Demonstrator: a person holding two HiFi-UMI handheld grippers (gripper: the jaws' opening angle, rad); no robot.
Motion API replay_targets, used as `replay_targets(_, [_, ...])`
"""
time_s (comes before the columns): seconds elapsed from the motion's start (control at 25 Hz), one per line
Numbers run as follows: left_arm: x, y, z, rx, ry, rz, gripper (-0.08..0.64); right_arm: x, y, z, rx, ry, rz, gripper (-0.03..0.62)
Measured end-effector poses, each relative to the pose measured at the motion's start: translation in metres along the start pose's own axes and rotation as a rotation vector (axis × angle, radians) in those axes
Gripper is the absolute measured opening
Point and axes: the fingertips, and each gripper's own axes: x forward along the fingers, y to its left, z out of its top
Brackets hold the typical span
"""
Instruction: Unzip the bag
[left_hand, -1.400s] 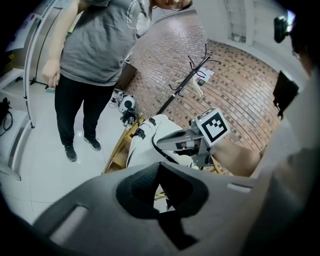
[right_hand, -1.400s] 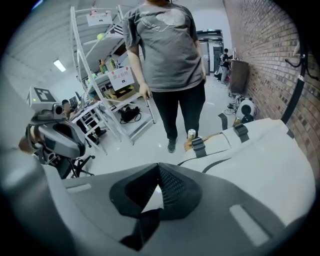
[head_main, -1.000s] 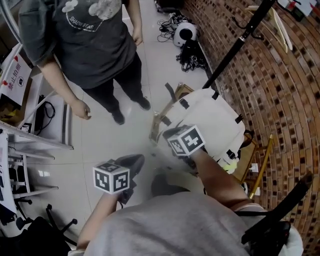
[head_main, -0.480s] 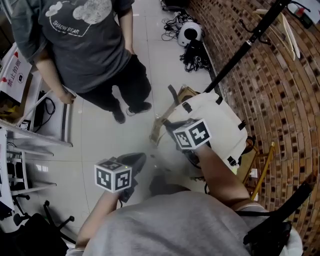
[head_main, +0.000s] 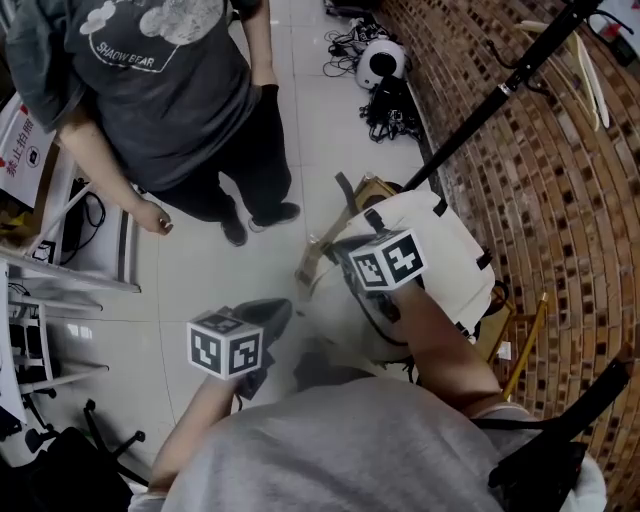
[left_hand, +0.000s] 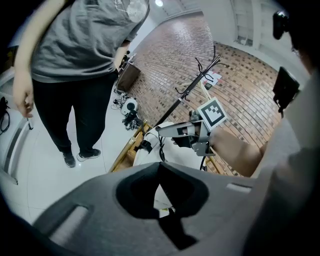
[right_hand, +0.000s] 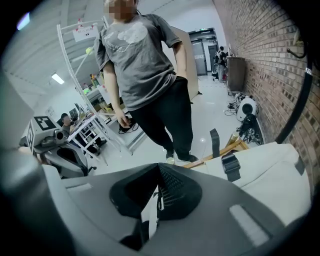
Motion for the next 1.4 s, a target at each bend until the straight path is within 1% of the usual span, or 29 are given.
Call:
replay_targets(0.28, [0.006,0.000,0.003,-0.011,0.011,-0.003,0.002,-0.004,-0.012,0.016,0.010,-0.026,-0.009,0.003])
replay_targets(0.56, [0.012,0.003,0.013,-0.010,0.006,-0.007,0.002,-0.013,-0.035,0.035,0.018,-0.058,-0.047,0.003])
replay_targets(1.24, [0.043,-0.003,0.027,0.003,0.048,-0.037,0.002,-0.042,-0.097,0.038,0.107,-0.119,-0.133,0.003])
replay_targets(1.4, [0.051,-0.004,0.030,0.008,0.057,-0.045,0.002,-0.048,-0.109,0.033,0.130,-0.124,-0.146,0.003])
